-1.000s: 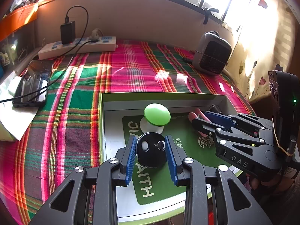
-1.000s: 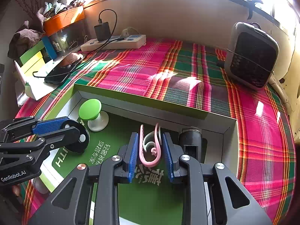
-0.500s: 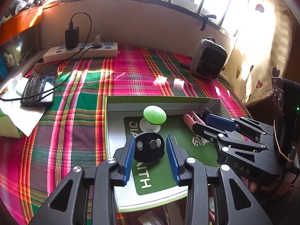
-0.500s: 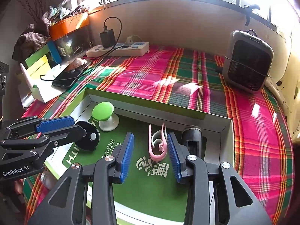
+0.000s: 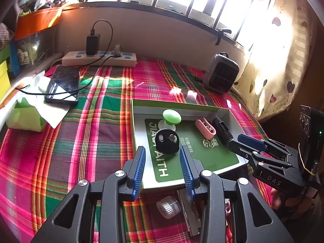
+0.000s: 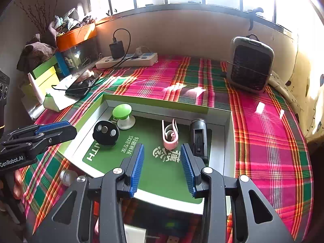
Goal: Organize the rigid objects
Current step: 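Open the right tool releasing the pink clip in the box while the left lowers the puck, then withdraw both open tools from the box toward the objects beside it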
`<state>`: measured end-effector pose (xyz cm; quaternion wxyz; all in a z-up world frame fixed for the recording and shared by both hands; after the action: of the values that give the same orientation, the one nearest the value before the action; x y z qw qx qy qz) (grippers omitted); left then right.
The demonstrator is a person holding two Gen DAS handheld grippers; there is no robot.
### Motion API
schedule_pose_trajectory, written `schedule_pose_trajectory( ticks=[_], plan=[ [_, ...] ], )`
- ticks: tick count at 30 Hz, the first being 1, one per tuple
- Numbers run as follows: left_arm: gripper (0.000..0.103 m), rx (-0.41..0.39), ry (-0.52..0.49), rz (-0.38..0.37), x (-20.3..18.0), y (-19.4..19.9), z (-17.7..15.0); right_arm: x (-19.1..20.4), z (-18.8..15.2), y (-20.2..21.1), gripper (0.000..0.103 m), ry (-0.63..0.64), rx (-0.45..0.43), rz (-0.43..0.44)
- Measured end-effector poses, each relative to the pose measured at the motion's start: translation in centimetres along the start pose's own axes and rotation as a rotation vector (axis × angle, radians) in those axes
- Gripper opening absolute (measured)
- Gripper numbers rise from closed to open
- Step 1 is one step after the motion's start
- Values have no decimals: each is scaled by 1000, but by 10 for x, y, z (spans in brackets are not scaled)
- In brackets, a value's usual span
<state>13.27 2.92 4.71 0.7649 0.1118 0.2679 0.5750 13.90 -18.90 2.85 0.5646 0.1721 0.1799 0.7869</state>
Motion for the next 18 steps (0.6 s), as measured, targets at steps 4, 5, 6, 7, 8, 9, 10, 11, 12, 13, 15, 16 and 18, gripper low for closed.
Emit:
schedule_pose_trajectory(
  ticks=[4,5,6,7,8,9,10,11,12,13,15,16,18],
  plan=[
    [34,-17,19,0,9,17,-7,2,-10,22,39,-15,-12,-12],
    [34,-19,23,3,11,20,-9,3,-12,27,39,-19,-15,-17],
    [34,-20,28,6,14,23,-12,4,-16,32,39,-26,-12,-26],
    [34,-18,34,7,16,25,-15,4,-19,36,39,-34,-8,-37],
    [34,-13,45,4,19,25,-17,5,-23,40,39,-43,-7,-43],
    [34,-7,53,2,21,26,-20,6,-27,44,39,-52,-5,-43],
    [34,-1,57,2,23,27,-24,7,-32,47,39,-61,0,-44],
    [34,4,61,1,24,28,-26,8,-36,50,39,-68,4,-50],
    [34,9,64,-1,26,29,-29,9,-40,53,40,-69,8,-63],
    [34,14,68,-3,27,29,-31,10,-45,57,41,-66,6,-78],
    [34,20,71,-11,28,30,-34,9,-53,66,49,-65,0,-105],
    [34,23,69,-14,27,31,-35,7,-58,70,50,-75,4,-118],
    [34,26,61,-24,25,31,-37,2,-67,76,50,-111,17,-133]
  ],
)
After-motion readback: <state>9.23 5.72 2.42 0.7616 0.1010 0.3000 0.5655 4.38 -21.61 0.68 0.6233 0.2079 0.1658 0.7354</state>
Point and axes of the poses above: each gripper's, at about its wrist camera, not at the fingertips, and y roughly against the way its jaws point, x to its left, z to its top, the point moved 1 cm from there along -y, roughly the way its jaws point, and after that the axes turned 15 degrees about -x, right-handed, at the moved point
